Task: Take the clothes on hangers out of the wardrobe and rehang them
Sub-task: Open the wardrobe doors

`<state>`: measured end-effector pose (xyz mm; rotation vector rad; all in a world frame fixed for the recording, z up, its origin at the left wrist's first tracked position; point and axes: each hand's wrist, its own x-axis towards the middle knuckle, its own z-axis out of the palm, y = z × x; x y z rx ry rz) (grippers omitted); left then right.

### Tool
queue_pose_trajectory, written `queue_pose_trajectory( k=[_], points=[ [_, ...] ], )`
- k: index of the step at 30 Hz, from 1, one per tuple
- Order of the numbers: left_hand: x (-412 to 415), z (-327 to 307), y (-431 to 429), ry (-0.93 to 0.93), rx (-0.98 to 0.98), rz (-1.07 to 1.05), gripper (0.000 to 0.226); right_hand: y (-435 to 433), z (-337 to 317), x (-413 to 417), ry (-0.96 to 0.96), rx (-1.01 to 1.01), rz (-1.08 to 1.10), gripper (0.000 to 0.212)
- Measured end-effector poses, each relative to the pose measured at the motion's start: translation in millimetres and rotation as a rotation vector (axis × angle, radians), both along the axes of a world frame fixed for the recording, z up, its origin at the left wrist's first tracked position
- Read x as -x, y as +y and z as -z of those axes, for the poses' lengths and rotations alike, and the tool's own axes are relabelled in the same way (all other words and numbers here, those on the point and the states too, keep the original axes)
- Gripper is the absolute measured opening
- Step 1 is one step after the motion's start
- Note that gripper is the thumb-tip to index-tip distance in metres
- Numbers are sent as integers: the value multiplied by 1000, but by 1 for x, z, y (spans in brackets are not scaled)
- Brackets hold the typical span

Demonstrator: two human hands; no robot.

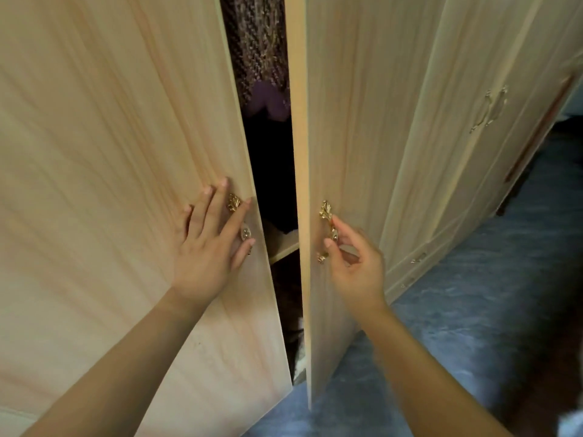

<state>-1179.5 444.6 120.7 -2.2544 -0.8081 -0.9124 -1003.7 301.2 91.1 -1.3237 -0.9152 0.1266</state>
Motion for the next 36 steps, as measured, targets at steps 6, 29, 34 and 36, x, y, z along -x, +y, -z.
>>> queue_pose_trajectory(
  k=[6, 29, 34, 36],
  points=[
    [-37, -37, -52, -14, 287, 417, 58, -61, -9, -23, 66, 75, 2, 45],
    [-219, -57, -237, -392, 659, 879, 70, -222, -4, -134, -28, 96, 64, 30],
    [-255, -59, -263, -376, 674, 818, 72, -244, 0, -155, -12, 83, 81, 30],
    [-269, -59, -268, -338, 655, 820, 74, -248, -1, -163, 40, 56, 95, 29]
  ],
)
